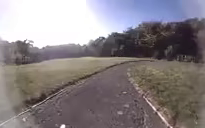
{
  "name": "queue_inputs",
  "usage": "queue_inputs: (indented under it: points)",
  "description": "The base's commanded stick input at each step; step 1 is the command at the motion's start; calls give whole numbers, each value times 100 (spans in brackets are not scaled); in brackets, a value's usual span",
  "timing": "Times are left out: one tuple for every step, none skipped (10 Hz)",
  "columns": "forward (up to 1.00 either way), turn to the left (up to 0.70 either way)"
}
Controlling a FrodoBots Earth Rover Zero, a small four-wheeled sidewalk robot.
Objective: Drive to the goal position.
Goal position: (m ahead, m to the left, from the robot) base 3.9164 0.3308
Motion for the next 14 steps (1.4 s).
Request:
queue_inputs:
  points:
    - [100,-31]
    - [100,-38]
    - [100,-39]
    - [100,-39]
    - [100,-25]
    - [100,-5]
    - [100,-1]
    - [100,1]
    - [100,1]
    - [100,1]
    - [100,1]
    - [100,1]
    - [100,1]
    - [100,1]
